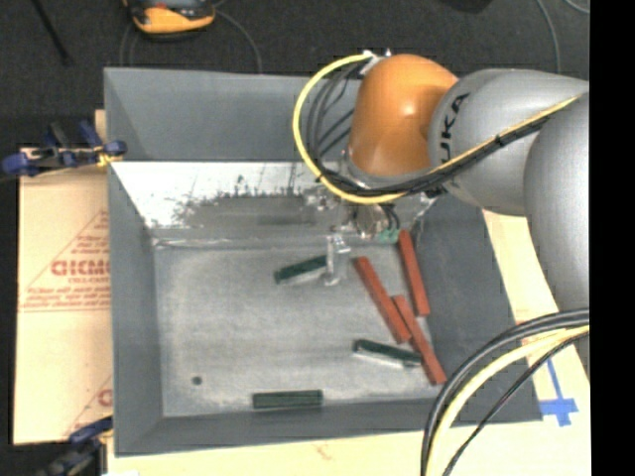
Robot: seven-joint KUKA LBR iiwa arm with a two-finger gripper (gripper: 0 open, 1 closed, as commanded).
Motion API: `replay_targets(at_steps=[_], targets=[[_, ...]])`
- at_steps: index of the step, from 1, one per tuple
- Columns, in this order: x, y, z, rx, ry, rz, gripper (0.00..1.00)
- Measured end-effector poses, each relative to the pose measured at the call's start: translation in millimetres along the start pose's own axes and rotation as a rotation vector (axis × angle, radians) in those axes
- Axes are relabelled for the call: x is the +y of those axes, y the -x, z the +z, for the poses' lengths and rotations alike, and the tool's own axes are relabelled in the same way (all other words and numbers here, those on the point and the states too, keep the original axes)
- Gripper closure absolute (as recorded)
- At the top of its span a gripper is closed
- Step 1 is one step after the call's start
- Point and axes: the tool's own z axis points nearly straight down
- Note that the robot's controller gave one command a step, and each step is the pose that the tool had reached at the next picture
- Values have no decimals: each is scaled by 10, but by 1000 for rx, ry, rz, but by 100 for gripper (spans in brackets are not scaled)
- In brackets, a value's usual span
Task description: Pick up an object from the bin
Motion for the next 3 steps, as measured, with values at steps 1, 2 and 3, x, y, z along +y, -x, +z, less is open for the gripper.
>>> replay_targets(at_steps=[1, 2, 3], targets=[[47, -34, 64, 4, 1, -183, 0], [75, -172, 604, 1, 3, -110, 0], [123, -145, 679, -7, -1, -249, 100]])
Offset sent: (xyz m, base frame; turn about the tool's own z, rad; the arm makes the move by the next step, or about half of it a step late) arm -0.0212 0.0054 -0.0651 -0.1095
